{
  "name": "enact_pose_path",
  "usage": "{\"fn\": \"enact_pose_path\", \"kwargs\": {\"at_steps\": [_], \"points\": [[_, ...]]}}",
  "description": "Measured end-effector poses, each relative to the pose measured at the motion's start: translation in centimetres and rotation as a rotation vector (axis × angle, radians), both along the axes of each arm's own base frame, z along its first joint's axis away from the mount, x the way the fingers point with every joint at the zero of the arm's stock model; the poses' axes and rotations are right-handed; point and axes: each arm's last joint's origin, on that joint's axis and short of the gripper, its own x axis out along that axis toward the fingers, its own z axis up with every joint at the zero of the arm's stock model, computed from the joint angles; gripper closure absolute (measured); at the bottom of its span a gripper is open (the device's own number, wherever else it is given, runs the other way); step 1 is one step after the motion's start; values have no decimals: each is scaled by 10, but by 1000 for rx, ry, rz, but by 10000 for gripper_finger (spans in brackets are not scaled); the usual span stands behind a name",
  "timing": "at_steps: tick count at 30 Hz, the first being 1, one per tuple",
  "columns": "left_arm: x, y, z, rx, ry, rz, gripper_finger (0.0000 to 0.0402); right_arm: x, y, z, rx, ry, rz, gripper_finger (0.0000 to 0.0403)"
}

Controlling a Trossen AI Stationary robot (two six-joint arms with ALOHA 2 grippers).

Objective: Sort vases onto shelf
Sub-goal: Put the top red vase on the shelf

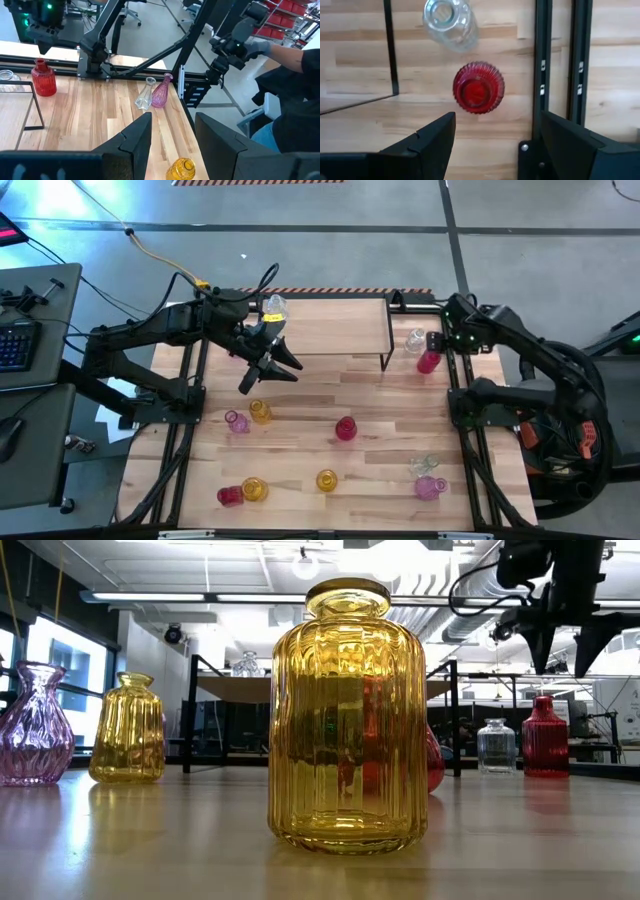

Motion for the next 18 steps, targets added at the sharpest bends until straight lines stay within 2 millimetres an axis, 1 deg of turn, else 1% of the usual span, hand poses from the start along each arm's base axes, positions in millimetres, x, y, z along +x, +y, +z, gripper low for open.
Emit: {"fn": "enact_pose_path", "kwargs": {"at_steps": [6, 10, 18], "points": [[0, 0, 0, 0, 0, 0, 259, -5, -6, -1, 12, 1, 21, 133], [0, 0, 0, 0, 0, 0, 259, -4, -9, 0, 2, -20, 35, 133], [0, 0, 0, 0, 0, 0, 259, -2, -13, -4, 8, 18, 45, 133]]}}
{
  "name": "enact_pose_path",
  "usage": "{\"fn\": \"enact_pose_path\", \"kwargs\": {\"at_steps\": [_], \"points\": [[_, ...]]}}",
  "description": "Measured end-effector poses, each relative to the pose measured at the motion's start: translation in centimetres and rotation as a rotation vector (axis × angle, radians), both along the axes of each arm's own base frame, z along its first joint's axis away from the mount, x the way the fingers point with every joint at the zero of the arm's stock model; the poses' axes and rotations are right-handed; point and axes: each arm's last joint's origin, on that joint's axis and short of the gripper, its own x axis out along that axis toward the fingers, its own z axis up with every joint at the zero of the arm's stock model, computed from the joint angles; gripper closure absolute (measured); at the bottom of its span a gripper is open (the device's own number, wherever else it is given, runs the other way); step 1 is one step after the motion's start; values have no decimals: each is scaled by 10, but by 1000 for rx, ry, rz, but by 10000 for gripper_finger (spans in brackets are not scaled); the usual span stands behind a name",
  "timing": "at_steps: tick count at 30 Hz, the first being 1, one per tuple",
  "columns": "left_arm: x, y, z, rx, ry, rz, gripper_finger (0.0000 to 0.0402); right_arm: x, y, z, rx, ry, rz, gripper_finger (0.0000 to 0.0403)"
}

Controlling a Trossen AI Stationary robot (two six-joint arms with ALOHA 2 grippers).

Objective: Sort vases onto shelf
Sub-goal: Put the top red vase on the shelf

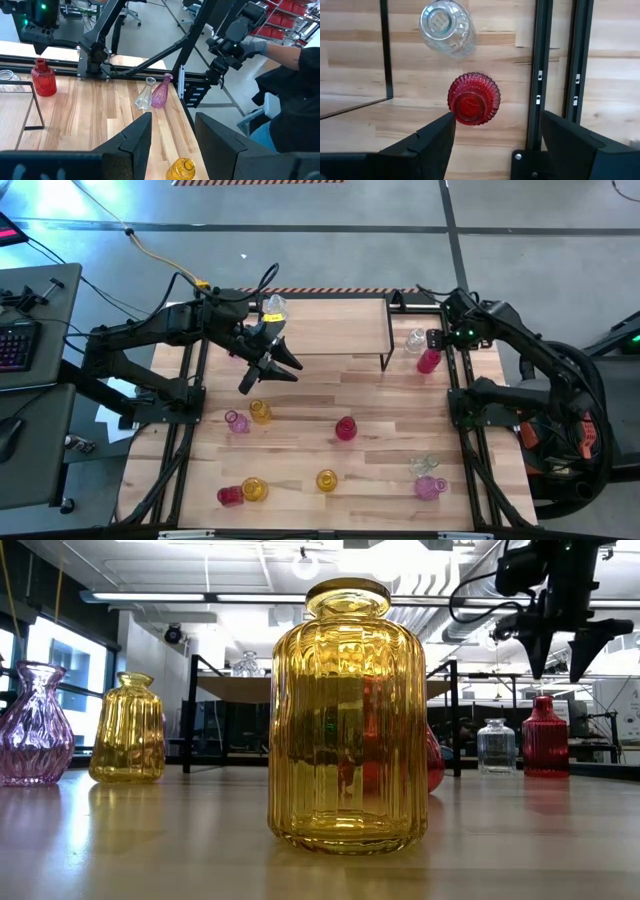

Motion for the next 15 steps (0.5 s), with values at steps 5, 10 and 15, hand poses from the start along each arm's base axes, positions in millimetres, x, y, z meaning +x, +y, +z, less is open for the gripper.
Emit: {"fn": "enact_pose_path", "kwargs": {"at_steps": [5, 10, 15], "points": [[0, 0, 0, 0, 0, 0, 259, 1, -1, 0, -5, 5, 26, 133], [0, 0, 0, 0, 0, 0, 259, -3, -8, 1, -38, -18, 10, 133], [0, 0, 0, -1, 0, 0, 259, -13, -10, 0, -4, 4, 6, 133]]}}
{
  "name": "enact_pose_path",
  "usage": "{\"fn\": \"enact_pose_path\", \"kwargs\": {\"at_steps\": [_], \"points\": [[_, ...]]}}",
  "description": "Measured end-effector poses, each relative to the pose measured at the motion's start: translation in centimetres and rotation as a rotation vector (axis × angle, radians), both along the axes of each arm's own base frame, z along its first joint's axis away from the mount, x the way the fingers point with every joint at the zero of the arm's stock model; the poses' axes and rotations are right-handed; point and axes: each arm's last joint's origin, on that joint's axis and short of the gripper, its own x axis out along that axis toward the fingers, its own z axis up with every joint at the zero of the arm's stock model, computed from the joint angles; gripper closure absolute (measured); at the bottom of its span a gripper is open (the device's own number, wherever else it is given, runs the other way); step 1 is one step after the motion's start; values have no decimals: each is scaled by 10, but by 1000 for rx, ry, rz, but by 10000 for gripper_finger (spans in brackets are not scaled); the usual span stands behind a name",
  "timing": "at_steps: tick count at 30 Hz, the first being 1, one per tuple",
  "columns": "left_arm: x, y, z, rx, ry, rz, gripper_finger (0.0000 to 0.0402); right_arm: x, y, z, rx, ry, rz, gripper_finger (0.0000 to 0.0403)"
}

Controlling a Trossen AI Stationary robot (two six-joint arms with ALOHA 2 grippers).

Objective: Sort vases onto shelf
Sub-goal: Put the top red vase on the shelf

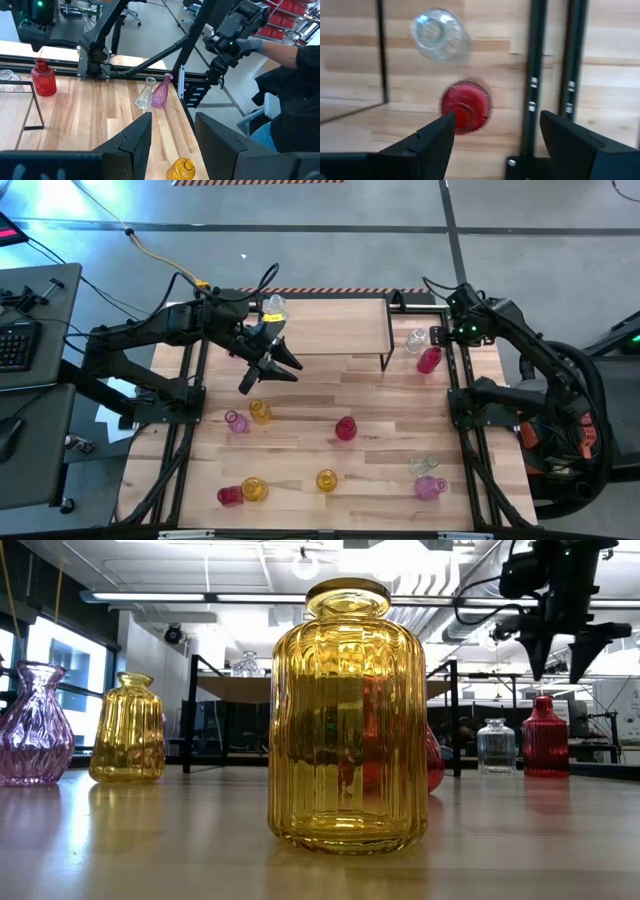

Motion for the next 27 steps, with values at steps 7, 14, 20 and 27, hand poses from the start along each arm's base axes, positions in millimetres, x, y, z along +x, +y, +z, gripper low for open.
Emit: {"fn": "enact_pose_path", "kwargs": {"at_steps": [7, 14, 20, 27], "points": [[0, 0, 0, 0, 0, 1, 259, -1, -1, 0, 25, -40, 45, 133], [0, 0, 0, 0, 0, 1, 259, 6, 16, 2, 51, -38, 65, 133], [0, 0, 0, 1, 0, 0, 259, -2, 48, 12, 14, -32, 39, 133], [0, 0, 0, 22, -8, -8, 259, 7, 45, -27, -43, -193, 37, 133]]}}
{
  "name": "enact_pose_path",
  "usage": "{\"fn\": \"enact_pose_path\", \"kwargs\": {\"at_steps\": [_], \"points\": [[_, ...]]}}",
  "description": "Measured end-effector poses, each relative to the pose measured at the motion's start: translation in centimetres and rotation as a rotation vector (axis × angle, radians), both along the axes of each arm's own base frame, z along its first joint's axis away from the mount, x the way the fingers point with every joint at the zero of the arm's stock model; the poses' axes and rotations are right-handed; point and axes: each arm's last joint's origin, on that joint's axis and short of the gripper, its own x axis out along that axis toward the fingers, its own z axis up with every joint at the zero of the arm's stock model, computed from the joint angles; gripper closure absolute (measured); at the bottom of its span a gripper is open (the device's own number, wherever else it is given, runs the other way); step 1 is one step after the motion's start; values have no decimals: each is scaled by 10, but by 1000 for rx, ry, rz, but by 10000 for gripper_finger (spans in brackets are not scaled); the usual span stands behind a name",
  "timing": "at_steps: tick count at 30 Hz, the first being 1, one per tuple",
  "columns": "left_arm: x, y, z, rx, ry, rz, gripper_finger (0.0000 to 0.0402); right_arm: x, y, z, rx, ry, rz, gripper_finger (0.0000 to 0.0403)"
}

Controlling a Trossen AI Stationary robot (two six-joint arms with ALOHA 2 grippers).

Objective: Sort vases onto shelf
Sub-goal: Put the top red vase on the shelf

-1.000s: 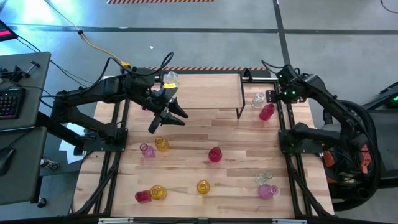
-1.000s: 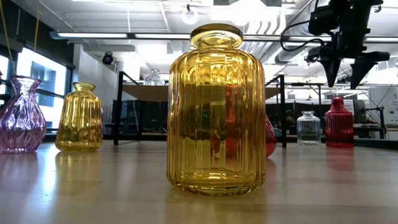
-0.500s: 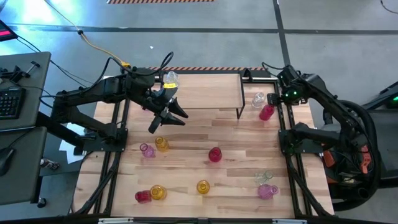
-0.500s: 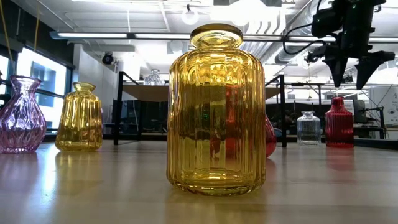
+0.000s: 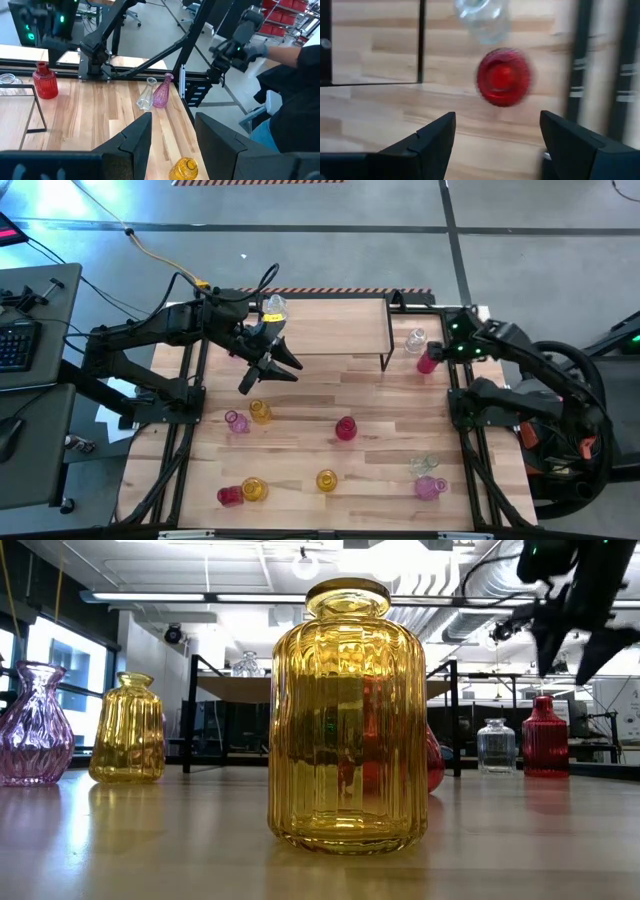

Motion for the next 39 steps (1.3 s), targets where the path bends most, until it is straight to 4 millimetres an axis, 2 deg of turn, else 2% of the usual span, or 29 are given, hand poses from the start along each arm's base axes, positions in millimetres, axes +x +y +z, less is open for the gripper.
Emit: {"fn": "enact_pose_path", "kwargs": {"at_steps": [3, 6, 15, 24, 33, 36, 39], "points": [[0, 0, 0, -11, 4, 5, 259, 3, -3, -19, 11, -8, -34, 133], [0, 0, 0, -23, 9, 9, 259, 3, -3, -28, 28, 7, -58, 133], [0, 0, 0, -24, 9, 9, 259, 6, -10, -18, -89, -1, -85, 133], [0, 0, 0, -33, 12, 13, 259, 15, -20, -29, -49, 78, -71, 133], [0, 0, 0, -45, 17, 18, 259, 18, -23, -29, -56, 70, -72, 133], [0, 0, 0, -45, 17, 18, 259, 18, -22, -29, -47, 69, -68, 145], [0, 0, 0, -45, 17, 18, 259, 18, -22, -29, -46, 70, -68, 178]]}}
